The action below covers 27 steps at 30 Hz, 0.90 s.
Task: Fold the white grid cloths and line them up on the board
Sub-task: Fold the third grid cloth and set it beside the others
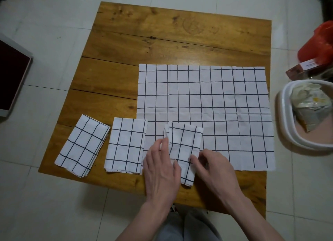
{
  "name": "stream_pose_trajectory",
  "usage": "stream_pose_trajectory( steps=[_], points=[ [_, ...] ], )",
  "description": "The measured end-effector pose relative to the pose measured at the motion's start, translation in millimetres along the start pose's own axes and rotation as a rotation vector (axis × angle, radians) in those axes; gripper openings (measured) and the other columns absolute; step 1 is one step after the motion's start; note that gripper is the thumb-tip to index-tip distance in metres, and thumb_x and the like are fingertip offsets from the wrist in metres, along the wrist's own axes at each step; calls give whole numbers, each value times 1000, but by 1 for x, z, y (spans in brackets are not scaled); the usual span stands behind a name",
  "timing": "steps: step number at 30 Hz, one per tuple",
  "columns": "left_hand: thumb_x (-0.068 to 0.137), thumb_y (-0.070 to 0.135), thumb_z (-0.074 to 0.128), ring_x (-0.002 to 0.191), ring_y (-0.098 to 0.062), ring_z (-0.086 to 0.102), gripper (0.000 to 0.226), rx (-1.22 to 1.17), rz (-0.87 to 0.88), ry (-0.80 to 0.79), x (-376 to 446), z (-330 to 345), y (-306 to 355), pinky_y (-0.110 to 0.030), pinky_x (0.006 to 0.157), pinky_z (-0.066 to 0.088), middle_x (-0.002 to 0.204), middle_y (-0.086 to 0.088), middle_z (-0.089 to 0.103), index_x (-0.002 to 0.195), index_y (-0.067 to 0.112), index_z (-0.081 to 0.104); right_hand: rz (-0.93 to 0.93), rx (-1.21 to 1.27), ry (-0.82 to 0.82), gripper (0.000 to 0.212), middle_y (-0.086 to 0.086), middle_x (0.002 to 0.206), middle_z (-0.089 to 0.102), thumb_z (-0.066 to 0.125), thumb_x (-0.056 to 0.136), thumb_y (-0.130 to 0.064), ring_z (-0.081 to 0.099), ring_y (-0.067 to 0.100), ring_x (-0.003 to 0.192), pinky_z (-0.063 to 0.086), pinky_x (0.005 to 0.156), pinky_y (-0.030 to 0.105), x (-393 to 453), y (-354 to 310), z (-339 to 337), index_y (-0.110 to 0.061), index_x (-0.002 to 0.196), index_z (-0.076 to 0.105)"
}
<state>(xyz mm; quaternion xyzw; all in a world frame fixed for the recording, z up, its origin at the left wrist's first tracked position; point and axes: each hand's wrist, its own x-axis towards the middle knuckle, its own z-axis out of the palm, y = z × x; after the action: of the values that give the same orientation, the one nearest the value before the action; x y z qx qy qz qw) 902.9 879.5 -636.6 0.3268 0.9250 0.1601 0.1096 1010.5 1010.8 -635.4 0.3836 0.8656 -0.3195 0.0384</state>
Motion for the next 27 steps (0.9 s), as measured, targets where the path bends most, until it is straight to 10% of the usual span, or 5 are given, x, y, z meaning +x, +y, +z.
stream_pose_trajectory(
  steps=[13,27],
  points=[
    [100,39,37,146,-28,44,58,196,159,-168,-4,23,0,-48,119,40,158,-12,45,152,16,45,-216,-143,200,34,2,113,61,70,97,-21,57,18,98,53,83,32,36,9,-1,-15,128,60],
    [107,45,26,159,-25,16,66,236,6,-87,41,-5,-62,-49,127,25,171,-11,19,163,11,18,-375,-357,87,51,11,163,41,52,108,-39,36,27,153,38,120,47,22,-20,28,-18,153,48]
  ],
)
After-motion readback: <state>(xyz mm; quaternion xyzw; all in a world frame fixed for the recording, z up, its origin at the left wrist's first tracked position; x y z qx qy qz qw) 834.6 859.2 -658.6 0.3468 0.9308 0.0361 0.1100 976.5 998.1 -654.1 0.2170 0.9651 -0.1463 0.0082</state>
